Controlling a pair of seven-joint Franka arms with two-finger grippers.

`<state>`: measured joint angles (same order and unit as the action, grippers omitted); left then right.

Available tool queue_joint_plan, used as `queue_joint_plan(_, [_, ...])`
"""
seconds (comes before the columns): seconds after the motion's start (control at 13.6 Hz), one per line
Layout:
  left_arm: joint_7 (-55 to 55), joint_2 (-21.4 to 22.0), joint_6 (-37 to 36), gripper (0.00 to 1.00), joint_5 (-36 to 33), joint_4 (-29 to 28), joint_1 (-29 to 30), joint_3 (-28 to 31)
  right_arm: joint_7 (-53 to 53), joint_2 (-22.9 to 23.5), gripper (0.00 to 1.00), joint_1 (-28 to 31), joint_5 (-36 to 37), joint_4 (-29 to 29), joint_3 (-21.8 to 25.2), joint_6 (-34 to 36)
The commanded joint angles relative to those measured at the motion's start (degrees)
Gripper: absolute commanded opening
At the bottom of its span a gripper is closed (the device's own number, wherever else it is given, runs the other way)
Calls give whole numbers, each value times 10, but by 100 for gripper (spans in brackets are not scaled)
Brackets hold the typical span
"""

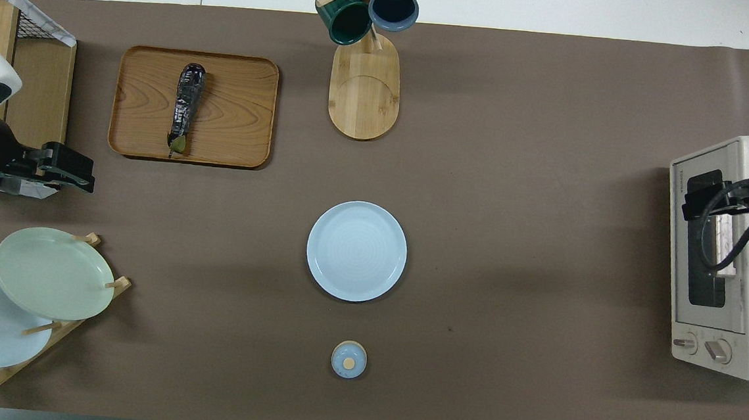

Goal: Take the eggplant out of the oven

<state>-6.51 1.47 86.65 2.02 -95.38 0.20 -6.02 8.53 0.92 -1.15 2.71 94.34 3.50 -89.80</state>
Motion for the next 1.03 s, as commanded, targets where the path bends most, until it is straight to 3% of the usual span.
queue_joint_plan(0.0, [-9, 1, -7, 100, 18, 19, -14, 22, -1, -11, 100, -25, 4, 17, 32, -13])
queue_joint_plan(0.96, [-1, -5, -12, 100, -14, 29, -6, 3, 2, 5, 100, -6, -5, -2, 28, 5])
